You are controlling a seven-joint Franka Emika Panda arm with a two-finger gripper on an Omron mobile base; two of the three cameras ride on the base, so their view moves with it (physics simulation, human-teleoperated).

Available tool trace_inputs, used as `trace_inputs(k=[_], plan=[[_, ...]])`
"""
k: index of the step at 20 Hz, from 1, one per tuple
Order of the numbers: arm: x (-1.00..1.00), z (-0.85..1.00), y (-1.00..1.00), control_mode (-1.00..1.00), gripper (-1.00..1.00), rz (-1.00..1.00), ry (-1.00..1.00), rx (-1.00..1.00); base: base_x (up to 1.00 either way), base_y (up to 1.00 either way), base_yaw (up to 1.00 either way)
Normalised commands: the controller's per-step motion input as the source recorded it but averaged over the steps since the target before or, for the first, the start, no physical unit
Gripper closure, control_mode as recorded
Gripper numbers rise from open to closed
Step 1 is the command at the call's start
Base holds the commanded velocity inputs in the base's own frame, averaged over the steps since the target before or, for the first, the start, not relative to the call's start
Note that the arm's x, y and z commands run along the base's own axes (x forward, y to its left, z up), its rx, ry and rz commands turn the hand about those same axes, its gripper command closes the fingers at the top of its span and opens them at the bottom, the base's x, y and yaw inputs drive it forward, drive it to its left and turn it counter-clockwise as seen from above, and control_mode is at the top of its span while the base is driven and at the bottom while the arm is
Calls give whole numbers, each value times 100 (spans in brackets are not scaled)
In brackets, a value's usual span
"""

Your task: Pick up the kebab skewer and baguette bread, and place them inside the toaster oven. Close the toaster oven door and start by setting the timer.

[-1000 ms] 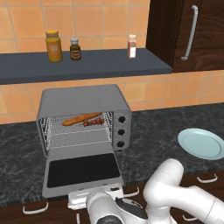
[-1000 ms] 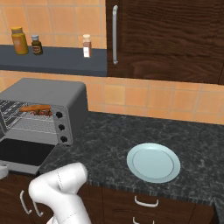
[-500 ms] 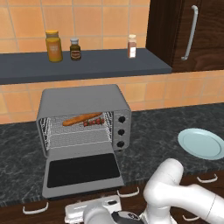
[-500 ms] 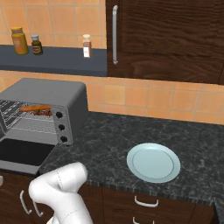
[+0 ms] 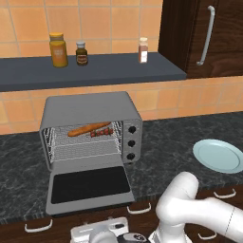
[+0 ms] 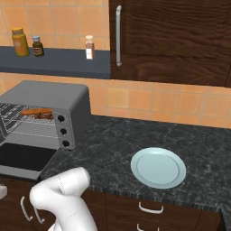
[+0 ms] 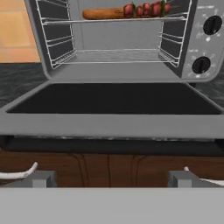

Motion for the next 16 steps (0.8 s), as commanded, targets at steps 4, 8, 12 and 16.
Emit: trace_inputs(k=[4, 8, 12, 16], plan=[[54, -3, 0, -100, -100, 0, -2, 0, 0, 0, 0], [9, -28, 9, -100, -100, 0, 0, 0, 0, 0, 0], [13, -14, 6, -100, -100, 0, -2, 0, 0, 0, 0], [15, -21, 0, -100, -100, 0, -1, 0, 0, 0, 0]])
